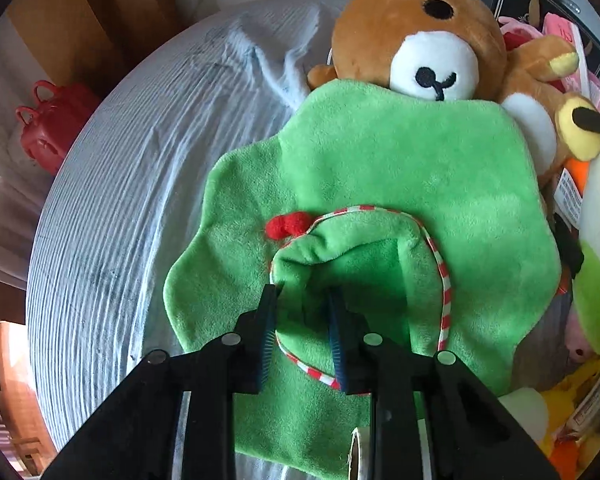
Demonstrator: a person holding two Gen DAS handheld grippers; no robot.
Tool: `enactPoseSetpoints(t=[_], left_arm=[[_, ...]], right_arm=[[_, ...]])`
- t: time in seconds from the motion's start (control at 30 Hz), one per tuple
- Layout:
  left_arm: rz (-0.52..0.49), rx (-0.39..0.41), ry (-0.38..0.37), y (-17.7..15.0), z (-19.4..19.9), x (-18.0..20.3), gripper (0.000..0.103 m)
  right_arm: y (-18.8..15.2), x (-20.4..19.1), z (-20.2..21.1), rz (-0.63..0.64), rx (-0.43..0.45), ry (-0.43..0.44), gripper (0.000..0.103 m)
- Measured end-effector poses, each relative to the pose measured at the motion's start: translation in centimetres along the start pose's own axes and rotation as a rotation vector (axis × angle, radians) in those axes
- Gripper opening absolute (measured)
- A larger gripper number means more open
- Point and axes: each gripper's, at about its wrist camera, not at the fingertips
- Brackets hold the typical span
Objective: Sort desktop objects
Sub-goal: 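Grasp the green plush bib with left tool while right tool grasps maroon cloth, then lift both cloths into the blue crate and open both tools to release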
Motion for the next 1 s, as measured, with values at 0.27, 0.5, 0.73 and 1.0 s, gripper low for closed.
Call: enactPoseSetpoints(t=[0.27,0.5,0.73,1.0], left_arm=[[0.003,0.0,-0.02,0.6,0.2,-0.5,0.024],[0.083,0.068,-0.06,0.4,3.2,-2.0,0.005],[0.075,0.231,-0.072,1.3,10.0,-2.4,0.005],[0.003,0.409,-0.076,2.9,18.4,-1.3,0.005]], right_arm=[[1.4,-1.6,-4.5,-0.016,-0.064,0.073,0.05],[2.0,-5.0,0.4,0.091,0.098,-0.052,0.023],[4.9,-7.4,5.3,0.151,0.235,-0.114,0.021],[6.3,-8.7,11.6,0.192,0.388,-0.146,0.02]])
Point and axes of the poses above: each gripper's, at about its wrist camera, not at the fingertips, and z roughly against the way its jaws point, x to its right, y to its top, and after that the axes turned 5 degrees about -y, right-handed
